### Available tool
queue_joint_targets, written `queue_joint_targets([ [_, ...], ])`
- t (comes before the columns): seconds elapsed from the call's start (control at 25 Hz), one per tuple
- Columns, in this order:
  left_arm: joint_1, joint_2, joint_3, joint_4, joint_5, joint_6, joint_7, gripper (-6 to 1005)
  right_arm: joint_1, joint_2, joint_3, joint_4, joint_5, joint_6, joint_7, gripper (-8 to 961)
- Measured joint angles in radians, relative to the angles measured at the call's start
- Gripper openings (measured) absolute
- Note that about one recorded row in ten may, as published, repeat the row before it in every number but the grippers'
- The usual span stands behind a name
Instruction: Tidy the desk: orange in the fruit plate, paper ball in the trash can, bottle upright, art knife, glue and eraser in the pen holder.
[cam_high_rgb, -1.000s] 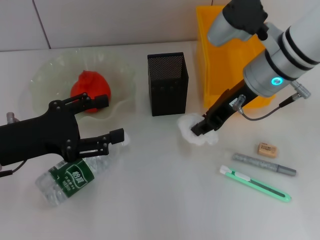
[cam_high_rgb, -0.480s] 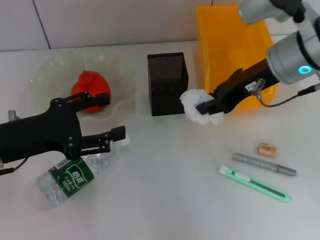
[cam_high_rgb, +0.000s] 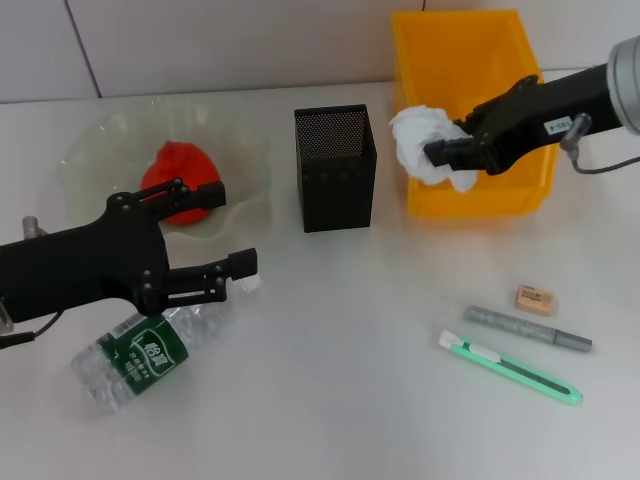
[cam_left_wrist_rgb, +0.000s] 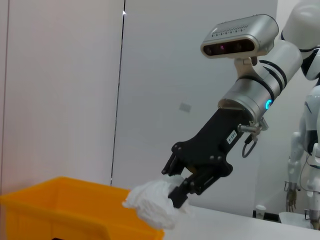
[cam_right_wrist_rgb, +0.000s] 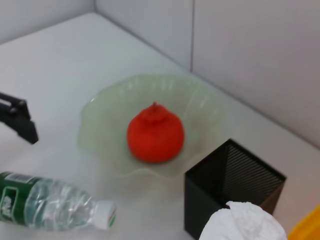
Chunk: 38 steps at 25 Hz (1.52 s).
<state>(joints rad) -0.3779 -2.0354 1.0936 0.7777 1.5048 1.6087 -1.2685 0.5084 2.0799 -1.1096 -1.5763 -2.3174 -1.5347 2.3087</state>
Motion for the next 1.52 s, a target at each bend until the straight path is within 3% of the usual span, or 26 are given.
queue_joint_targets([
  [0.76,-0.003,-0.008,0.003,0.000,0.000,0.000,0.002,862,-0.017,-0.008,0.109,0.000,-0.031,0.127,-0.043,254],
  [1.2,-0.002,-0.008,0.005,0.000,0.000,-0.001,-0.001,863,0.023,-0.017,0.111,0.124,-0.112,0.235,-0.060,253],
  [1.52,-0.003,-0.008,0.005,0.000,0.000,-0.008,-0.002,863,0.065,-0.038,0.117,0.213,-0.125,0.284,-0.069,254],
])
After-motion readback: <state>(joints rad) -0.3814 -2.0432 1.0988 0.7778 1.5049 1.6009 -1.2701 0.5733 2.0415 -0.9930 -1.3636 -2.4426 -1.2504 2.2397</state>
